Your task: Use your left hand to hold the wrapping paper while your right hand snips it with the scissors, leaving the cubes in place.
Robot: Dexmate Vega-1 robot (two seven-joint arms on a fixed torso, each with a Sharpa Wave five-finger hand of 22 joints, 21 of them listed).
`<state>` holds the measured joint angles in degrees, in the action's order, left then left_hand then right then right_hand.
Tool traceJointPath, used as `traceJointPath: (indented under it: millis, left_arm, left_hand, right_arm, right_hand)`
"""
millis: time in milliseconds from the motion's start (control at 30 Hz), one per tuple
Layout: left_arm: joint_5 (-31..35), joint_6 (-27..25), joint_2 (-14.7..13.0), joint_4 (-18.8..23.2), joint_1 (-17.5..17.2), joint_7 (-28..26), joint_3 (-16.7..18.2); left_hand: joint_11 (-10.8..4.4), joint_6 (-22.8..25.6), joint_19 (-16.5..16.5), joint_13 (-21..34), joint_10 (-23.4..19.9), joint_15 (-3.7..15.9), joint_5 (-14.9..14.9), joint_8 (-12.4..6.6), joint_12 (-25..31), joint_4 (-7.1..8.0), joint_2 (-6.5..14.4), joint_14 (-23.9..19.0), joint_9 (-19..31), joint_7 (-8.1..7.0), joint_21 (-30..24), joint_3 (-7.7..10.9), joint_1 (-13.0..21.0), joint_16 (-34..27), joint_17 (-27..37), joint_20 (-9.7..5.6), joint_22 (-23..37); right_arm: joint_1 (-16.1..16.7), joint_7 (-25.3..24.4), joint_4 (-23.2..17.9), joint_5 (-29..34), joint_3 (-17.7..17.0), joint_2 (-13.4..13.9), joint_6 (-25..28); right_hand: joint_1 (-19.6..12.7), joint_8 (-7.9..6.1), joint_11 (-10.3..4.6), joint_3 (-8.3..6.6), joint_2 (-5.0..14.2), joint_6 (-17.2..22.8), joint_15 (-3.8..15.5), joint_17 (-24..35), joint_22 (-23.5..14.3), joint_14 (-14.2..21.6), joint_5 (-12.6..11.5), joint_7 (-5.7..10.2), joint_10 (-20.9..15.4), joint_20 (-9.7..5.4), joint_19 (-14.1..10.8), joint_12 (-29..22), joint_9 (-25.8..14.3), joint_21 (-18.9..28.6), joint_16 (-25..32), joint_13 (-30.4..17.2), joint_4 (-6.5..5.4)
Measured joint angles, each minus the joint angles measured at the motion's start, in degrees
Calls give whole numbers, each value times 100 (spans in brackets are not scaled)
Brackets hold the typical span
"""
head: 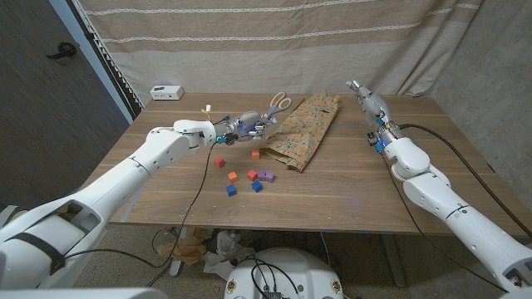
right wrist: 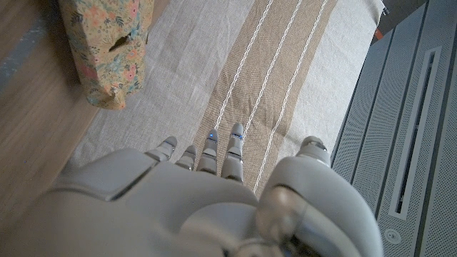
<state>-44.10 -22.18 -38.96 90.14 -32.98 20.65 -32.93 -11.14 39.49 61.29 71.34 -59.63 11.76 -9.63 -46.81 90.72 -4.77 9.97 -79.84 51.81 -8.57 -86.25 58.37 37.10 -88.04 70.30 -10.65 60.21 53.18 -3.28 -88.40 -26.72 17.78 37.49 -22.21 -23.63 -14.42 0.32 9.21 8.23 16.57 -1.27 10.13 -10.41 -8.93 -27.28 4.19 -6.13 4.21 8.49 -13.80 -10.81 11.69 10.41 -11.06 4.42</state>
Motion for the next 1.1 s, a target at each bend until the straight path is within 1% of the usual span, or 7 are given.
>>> traceJointPath:
  millis: [133,300,367,500,800,933,1100]
  left_arm:
    - [31,-62,52,-80,126,61,-81]
    - [132,-198,96,-167,271,254,-190]
    - [166,-228,108,-192,321,309,-228]
    - [221,-270,128,-222,421,405,-291]
    - [343,-376,120,-193,533,544,-379]
    - [396,-409,99,-160,562,576,-407]
    - [437,-433,92,-151,610,626,-449]
  left_hand:
    - [7,0,0,0,-10,0,0,0,0,0,0,0,-9,0,0,0,1,0,0,0,-16]
    - [8,0,-21,0,-10,0,0,0,0,0,0,0,-8,0,0,0,1,0,0,21,-59]
    - [8,0,-21,0,-10,0,0,0,0,0,1,0,-8,-1,0,0,1,0,0,21,-71]
    - [9,-1,-21,0,-10,0,0,0,0,1,1,0,-33,-1,0,0,2,0,0,21,-100]
    - [11,-1,-21,0,-10,0,0,0,0,1,3,0,-35,-1,0,-1,4,0,0,21,-159]
    - [12,-1,-21,0,-11,0,0,0,0,1,2,0,-34,-1,0,-1,4,0,0,21,-159]
    - [21,-1,-21,0,-19,0,0,0,0,1,3,0,-62,-1,0,-1,3,0,0,21,-198]
  right_arm:
    - [6,5,-25,72,-10,34,-34]
    - [47,12,-143,157,-59,146,-71]
    - [61,15,-183,192,-74,177,-85]
    - [83,29,-271,283,-87,253,-93]
    - [88,41,-423,538,-91,394,-82]
    - [72,41,-484,655,-71,450,-53]
    - [52,40,-570,829,-44,514,6]
  right_hand:
    - [-25,0,0,-17,-22,0,-9,0,0,-9,0,0,0,0,0,0,0,0,0,0,17]
    - [-62,0,0,-26,15,0,-8,0,0,-9,0,0,0,0,0,0,1,0,0,0,26]
    - [-102,0,0,-28,18,23,-8,0,0,-9,0,-23,0,-1,0,15,-14,0,0,0,68]
    - [-114,1,31,-48,9,32,-8,1,0,-9,0,-31,31,-1,0,32,-27,0,0,0,88]
    - [-269,1,8,-106,63,86,-39,1,0,-40,0,-39,73,26,27,32,-26,0,0,1,147]
    - [-344,-22,-2,-156,103,146,-45,1,0,-47,0,22,125,31,32,32,-27,-25,0,1,197]
    - [-438,-22,9,-201,77,186,-61,1,0,-63,0,22,181,52,53,67,-26,-25,0,1,241]
